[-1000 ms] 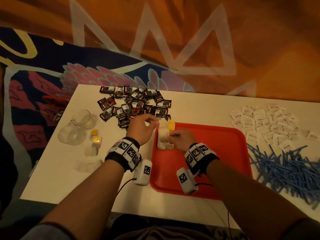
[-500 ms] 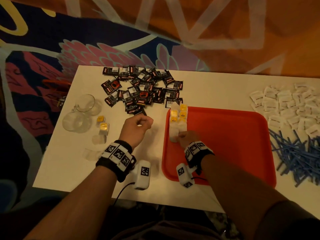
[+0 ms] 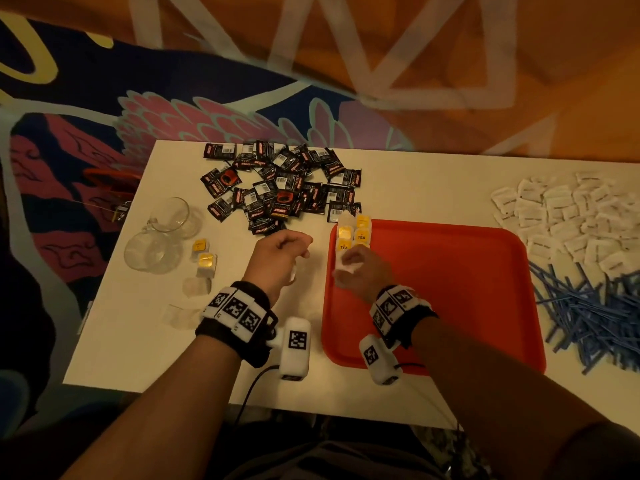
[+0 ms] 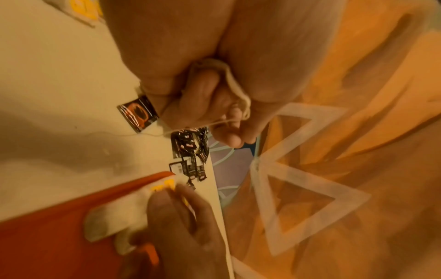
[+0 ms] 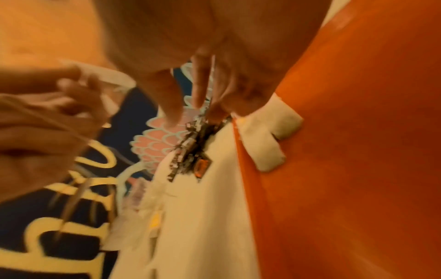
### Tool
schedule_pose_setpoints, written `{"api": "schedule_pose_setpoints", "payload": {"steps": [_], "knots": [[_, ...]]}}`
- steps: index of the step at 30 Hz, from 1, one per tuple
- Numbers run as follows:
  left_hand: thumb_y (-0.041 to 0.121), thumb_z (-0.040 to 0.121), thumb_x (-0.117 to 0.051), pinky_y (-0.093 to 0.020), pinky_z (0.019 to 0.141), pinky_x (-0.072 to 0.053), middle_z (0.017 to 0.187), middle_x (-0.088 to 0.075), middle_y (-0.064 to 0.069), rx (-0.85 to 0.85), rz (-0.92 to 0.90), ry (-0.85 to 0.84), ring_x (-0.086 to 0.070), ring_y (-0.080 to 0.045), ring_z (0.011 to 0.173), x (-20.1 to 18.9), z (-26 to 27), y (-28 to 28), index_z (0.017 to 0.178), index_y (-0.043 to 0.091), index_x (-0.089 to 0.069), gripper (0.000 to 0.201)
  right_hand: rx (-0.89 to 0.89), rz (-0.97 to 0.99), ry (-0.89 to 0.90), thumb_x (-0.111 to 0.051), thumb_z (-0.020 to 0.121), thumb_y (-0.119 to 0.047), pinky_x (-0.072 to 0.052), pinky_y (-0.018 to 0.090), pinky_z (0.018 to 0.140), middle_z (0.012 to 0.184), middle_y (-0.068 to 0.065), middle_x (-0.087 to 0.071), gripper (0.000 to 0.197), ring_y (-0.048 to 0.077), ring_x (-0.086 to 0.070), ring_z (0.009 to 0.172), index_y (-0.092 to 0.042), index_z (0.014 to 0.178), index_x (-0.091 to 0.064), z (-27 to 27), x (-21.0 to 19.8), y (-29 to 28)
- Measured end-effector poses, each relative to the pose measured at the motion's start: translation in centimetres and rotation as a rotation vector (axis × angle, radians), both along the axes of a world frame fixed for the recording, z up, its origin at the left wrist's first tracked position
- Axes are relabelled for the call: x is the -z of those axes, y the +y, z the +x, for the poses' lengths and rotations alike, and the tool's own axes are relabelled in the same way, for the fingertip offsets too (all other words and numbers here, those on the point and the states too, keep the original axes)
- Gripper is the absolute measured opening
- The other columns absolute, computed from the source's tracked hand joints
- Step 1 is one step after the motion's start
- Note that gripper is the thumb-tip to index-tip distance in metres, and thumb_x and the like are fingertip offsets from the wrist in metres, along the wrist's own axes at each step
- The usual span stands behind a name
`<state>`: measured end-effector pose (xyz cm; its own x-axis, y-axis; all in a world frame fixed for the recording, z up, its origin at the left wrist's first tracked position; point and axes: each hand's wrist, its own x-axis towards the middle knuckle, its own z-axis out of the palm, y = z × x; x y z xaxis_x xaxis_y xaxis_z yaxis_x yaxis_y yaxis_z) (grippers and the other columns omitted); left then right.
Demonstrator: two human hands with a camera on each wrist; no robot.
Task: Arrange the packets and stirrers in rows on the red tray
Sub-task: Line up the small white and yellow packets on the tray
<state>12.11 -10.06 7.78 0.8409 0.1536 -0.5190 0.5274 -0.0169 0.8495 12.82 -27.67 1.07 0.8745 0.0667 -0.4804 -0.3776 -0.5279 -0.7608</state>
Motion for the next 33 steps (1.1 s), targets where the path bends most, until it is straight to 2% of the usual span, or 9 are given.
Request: {"api": "schedule_pose_setpoints", "payload": {"steps": [2, 5, 10, 12, 16, 21, 24, 28, 33], "knots": [[0.018, 0.096, -0.061, -0.023, 0.051, -0.033, 0.072, -0.059, 0.001, -0.024, -0.051, 0.037, -0.040, -0.011, 0.052, -0.7, 0.4, -0.9, 0.097, 0.012, -0.069, 0.010, -0.176, 0.229, 0.046, -0.079, 0.080, -0.022, -0.055, 0.028, 0.073, 0.131, -0.009, -0.055, 0.056, 0.011, -0.066, 0.083, -0.026, 0.128, -0.051, -0.1, -2.6, 0.5], [0.022, 0.097, -0.062, -0.023, 0.054, -0.039, 0.070, -0.056, 0.003, -0.060, -0.112, 0.044, -0.048, -0.011, 0.061, -1.9, 1.0, -2.3, 0.095, 0.015, -0.067, 0.009, -0.291, 0.518, 0.199, -0.072, 0.085, -0.007, -0.050, 0.021, 0.056, 0.114, -0.007, -0.062, 0.058, 0.011, -0.067, 0.068, -0.023, 0.132, -0.043, 0.1, -5.7, 1.2], [0.030, 0.098, -0.059, -0.024, 0.053, -0.035, 0.069, -0.051, 0.004, -0.054, -0.111, 0.001, -0.042, -0.011, 0.056, -3.3, 1.6, -3.3, 0.090, 0.019, -0.065, 0.015, -0.357, 0.358, 0.039, -0.065, 0.093, -0.018, -0.047, 0.018, 0.051, 0.071, 0.001, -0.069, 0.007, 0.007, -0.061, 0.053, -0.015, 0.099, -0.064, 0.9, -8.5, -0.1], [0.037, 0.100, -0.056, -0.025, 0.054, -0.033, 0.071, -0.051, 0.004, -0.002, -0.059, -0.013, -0.041, -0.011, 0.058, -3.6, 1.7, -3.3, 0.090, 0.020, -0.066, 0.022, -0.344, 0.281, -0.043, -0.064, 0.093, -0.020, -0.049, 0.019, 0.055, 0.068, 0.001, -0.070, 0.009, 0.009, -0.061, 0.055, -0.014, 0.088, -0.070, 1.7, -9.4, -1.5], [0.037, 0.103, -0.049, -0.024, 0.049, -0.034, 0.071, -0.050, -0.001, 0.215, -0.028, 0.004, -0.042, -0.013, 0.059, -4.2, 0.9, -3.2, 0.097, 0.008, -0.067, 0.035, -0.308, 0.164, -0.191, -0.067, 0.091, -0.021, -0.051, 0.019, 0.061, 0.067, 0.000, -0.071, 0.007, 0.007, -0.062, 0.056, -0.016, 0.088, -0.073, 3.4, -10.9, -4.3], [0.012, 0.100, -0.055, -0.025, 0.062, -0.050, 0.067, -0.059, 0.007, 0.477, 0.078, -0.102, -0.053, -0.007, 0.062, -5.0, 0.2, -3.5, 0.091, 0.011, -0.065, 0.014, -0.313, 0.095, -0.310, -0.069, 0.090, -0.023, -0.048, 0.015, 0.060, 0.068, -0.002, -0.072, 0.007, 0.001, -0.059, 0.053, -0.020, 0.090, -0.075, 4.7, -12.3, -6.0], [0.006, 0.095, -0.062, -0.024, 0.068, -0.055, 0.078, -0.067, 0.001, 0.487, 0.093, -0.113, -0.062, -0.011, 0.073, -5.5, 0.4, -3.9, 0.100, 0.015, -0.067, 0.011, -0.352, 0.039, -0.371, -0.069, 0.090, -0.024, -0.047, 0.013, 0.062, 0.069, -0.004, -0.072, 0.008, -0.001, -0.060, 0.056, -0.022, 0.091, -0.076, 5.2, -12.5, -6.6], [0.007, 0.092, -0.067, -0.029, 0.079, -0.057, 0.061, -0.063, 0.015, 0.515, 0.140, -0.084, -0.063, -0.007, 0.072, -6.3, 0.8, -4.5, 0.105, 0.017, -0.068, 0.016, -0.382, -0.030, -0.475, -0.070, 0.089, -0.025, -0.043, 0.006, 0.069, 0.083, -0.007, -0.074, 0.010, -0.006, -0.062, 0.069, -0.022, 0.093, -0.078, 5.6, -12.8, -7.0], [0.008, 0.087, -0.074, -0.043, 0.092, -0.055, 0.090, -0.069, -0.011, 0.434, 0.096, -0.039, -0.066, -0.021, 0.084, -6.5, 1.3, -4.8, 0.102, 0.005, -0.069, 0.016, -0.336, -0.038, -0.542, -0.068, 0.090, -0.025, -0.046, 0.014, 0.078, 0.088, -0.012, -0.073, 0.011, -0.007, -0.060, 0.073, -0.023, 0.095, -0.077, 6.2, -12.9, -7.3]]}}
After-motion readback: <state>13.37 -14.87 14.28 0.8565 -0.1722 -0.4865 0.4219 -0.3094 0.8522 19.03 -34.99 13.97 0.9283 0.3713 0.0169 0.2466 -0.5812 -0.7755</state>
